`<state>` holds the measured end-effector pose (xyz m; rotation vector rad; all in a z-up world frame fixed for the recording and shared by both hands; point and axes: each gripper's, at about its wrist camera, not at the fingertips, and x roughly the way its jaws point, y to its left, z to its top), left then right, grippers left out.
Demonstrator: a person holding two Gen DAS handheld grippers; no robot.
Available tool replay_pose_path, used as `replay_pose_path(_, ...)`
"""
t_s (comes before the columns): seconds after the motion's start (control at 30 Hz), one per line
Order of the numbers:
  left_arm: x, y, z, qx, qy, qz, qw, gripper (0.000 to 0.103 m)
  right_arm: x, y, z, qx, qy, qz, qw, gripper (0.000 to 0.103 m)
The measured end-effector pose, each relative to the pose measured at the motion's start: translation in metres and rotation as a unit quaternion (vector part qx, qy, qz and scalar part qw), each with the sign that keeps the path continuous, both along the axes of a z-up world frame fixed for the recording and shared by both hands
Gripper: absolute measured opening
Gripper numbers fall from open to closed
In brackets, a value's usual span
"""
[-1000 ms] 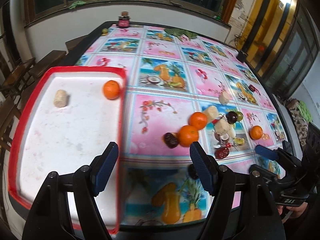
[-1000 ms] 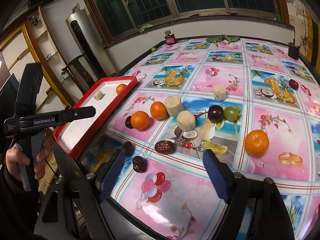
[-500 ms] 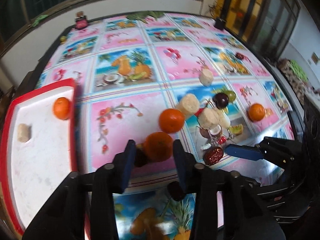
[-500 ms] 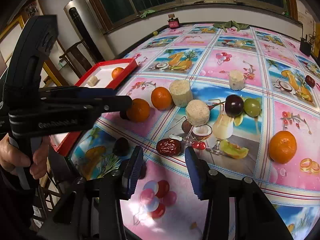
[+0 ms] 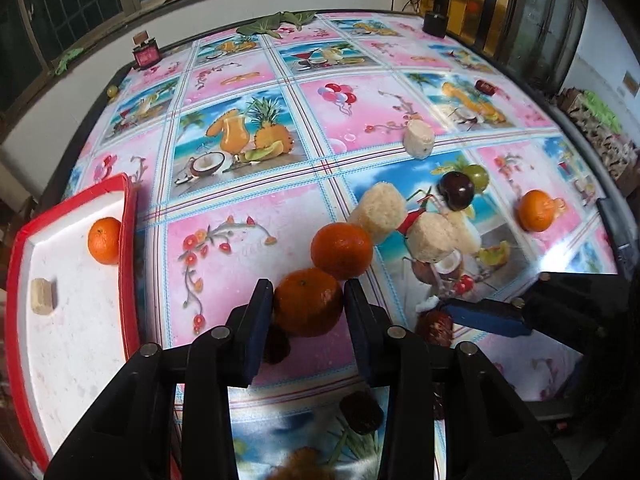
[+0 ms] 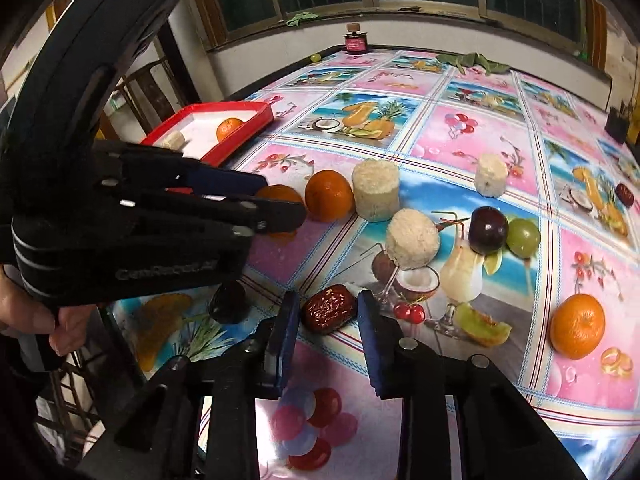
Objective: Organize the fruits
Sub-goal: 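Grasp a mandarin orange with the left tool while the right tool grasps a red date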
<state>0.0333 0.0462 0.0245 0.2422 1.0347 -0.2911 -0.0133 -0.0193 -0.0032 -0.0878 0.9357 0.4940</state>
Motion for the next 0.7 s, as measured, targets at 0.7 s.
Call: replay_pose_path(0.7,-0.009,0.013,0.032,-0.05,-0.033,0.042,0.9973,0.033,-0.008,0.002,0.018,0.005,-0.021,0.011,1.0,0.03)
